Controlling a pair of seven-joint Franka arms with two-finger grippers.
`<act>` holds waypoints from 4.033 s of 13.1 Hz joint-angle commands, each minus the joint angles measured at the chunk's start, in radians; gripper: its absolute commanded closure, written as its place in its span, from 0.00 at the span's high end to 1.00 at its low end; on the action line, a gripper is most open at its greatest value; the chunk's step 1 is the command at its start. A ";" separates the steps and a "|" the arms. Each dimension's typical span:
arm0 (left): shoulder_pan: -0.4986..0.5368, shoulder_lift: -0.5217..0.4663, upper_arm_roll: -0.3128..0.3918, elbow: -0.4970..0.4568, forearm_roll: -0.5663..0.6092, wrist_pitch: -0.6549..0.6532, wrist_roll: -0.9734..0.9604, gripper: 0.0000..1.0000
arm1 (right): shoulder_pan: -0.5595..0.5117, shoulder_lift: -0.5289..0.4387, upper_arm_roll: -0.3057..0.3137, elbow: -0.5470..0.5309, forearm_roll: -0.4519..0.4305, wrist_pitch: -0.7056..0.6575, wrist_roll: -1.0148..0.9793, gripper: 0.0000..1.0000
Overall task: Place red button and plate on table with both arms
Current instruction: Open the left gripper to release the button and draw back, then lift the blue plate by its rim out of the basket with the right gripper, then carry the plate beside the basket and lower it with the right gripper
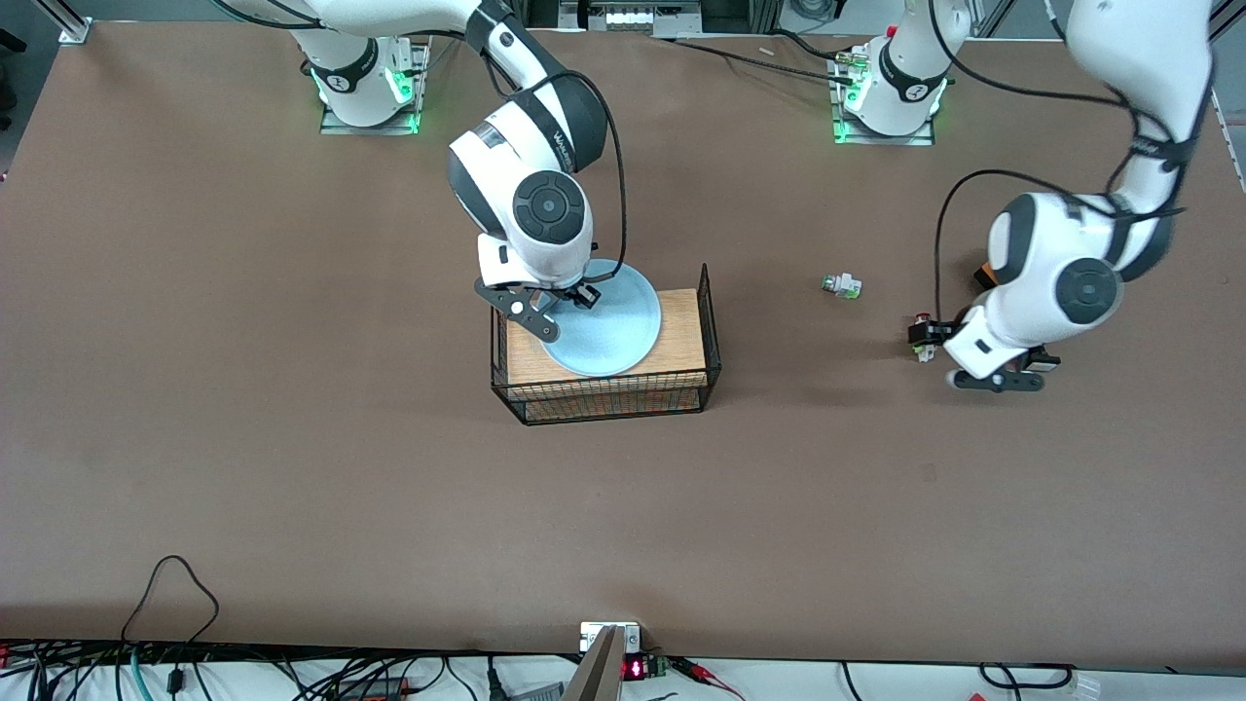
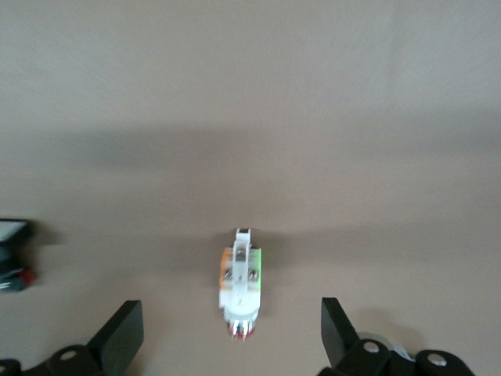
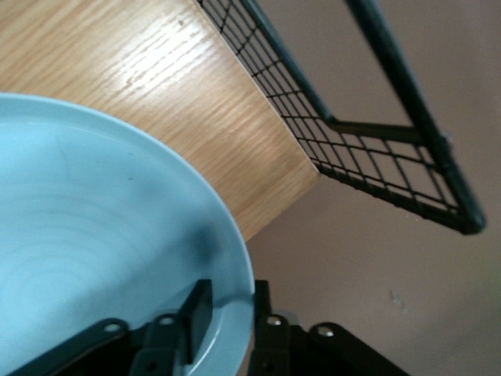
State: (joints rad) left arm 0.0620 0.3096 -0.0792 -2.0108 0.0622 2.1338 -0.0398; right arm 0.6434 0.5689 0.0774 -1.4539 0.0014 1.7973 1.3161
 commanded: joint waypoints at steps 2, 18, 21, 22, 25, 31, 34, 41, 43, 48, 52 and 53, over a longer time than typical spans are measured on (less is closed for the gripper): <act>-0.008 0.000 0.002 0.265 -0.018 -0.253 0.015 1.00 | -0.005 0.006 0.001 0.001 0.086 -0.010 -0.005 0.05; 0.002 -0.112 0.004 0.624 -0.051 -0.611 -0.049 1.00 | -0.051 -0.165 -0.011 0.018 0.267 -0.249 0.005 0.00; 0.004 -0.158 0.002 0.577 -0.056 -0.591 -0.049 1.00 | -0.059 -0.207 -0.010 0.018 0.272 -0.308 0.000 0.00; 0.005 -0.185 0.002 0.525 -0.056 -0.539 -0.039 1.00 | -0.059 -0.222 -0.010 0.018 0.272 -0.331 0.000 0.00; 0.007 -0.267 0.002 0.403 -0.055 -0.434 -0.014 1.00 | -0.057 -0.282 -0.008 0.017 0.270 -0.427 -0.004 0.00; 0.005 -0.271 0.009 0.461 -0.061 -0.492 -0.009 1.00 | -0.249 -0.386 -0.014 0.018 0.256 -0.639 -0.313 0.00; -0.001 -0.267 -0.001 0.463 -0.055 -0.503 -0.003 1.00 | -0.427 -0.411 -0.010 0.017 0.253 -0.719 -0.590 0.00; 0.002 -0.257 -0.004 0.455 -0.061 -0.523 -0.002 1.00 | -0.770 -0.310 -0.014 0.012 0.135 -0.665 -1.176 0.00; 0.004 -0.256 -0.004 0.454 -0.061 -0.525 -0.002 1.00 | -0.813 -0.270 -0.014 0.012 0.137 -0.618 -1.256 0.00; 0.005 -0.256 -0.002 0.452 -0.059 -0.532 -0.002 1.00 | -0.873 -0.141 -0.014 0.012 0.146 -0.449 -1.431 0.00; 0.005 -0.257 -0.002 0.454 -0.059 -0.545 -0.003 1.00 | -0.919 0.021 -0.013 0.012 0.166 -0.244 -1.622 0.00; 0.005 -0.256 -0.001 0.454 -0.059 -0.542 -0.003 1.00 | -0.932 0.051 -0.013 0.012 0.190 -0.205 -1.667 0.00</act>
State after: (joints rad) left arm 0.0611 0.0533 -0.0802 -1.5638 0.0260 1.6048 -0.0368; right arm -0.2475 0.5614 0.0433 -1.4578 0.1571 1.5453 -0.2673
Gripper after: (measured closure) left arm 0.000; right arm 0.965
